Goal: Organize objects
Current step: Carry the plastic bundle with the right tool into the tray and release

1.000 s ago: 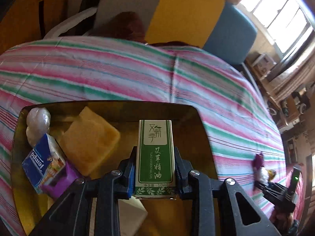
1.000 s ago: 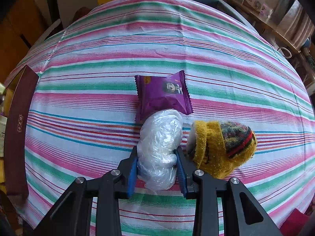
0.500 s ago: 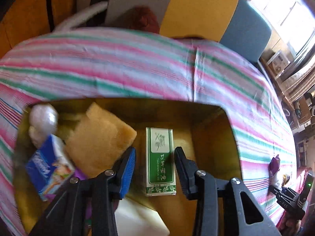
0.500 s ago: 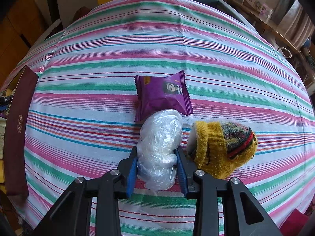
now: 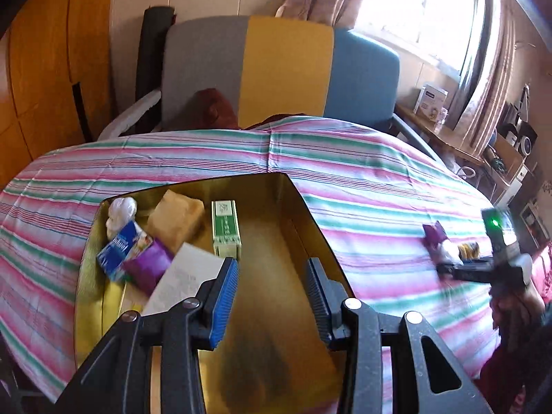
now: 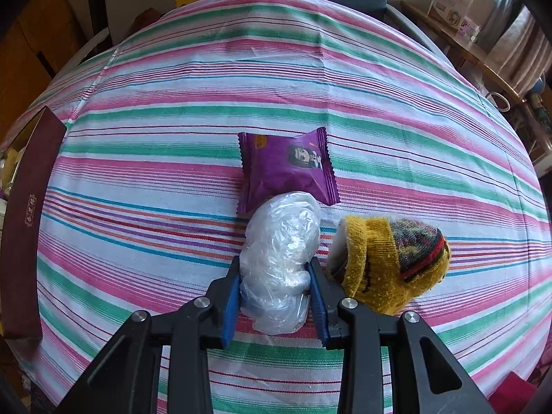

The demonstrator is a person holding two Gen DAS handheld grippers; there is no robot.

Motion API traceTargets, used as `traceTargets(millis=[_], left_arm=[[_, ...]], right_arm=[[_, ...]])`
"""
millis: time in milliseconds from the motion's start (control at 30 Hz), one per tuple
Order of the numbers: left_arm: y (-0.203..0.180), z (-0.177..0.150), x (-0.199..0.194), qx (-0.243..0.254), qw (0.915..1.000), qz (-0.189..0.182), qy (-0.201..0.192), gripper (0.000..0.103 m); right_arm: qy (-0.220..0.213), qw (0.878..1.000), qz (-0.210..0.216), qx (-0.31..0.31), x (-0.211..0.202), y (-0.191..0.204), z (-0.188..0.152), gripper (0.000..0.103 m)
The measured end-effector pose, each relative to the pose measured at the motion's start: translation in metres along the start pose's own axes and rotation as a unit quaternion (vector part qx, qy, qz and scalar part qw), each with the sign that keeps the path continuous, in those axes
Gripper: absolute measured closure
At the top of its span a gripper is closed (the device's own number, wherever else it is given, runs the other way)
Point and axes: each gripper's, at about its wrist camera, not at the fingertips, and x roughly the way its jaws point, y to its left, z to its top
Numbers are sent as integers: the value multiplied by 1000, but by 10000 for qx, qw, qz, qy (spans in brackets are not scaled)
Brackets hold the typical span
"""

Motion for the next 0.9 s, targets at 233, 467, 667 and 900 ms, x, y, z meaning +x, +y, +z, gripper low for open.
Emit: traceTargets(millis=[233,467,667,900], left_arm=[[-8,-29,-34,342,9991,201,-123,62],[7,-48,-37,242,9993,288,2,62],[22,-55,-40,85,9995,314,20,62],[37,-57,-44,-66,9996,267,-4,62]], right_arm=[[-45,9999,-78,-78,-1,3,-6,66],[-80,9993,-244,-256,-1,11,-5,67],[-118,9986,-371,-368,-2,15,-6,67],[-122,9962,-700,-509,-8,26,-5,68]])
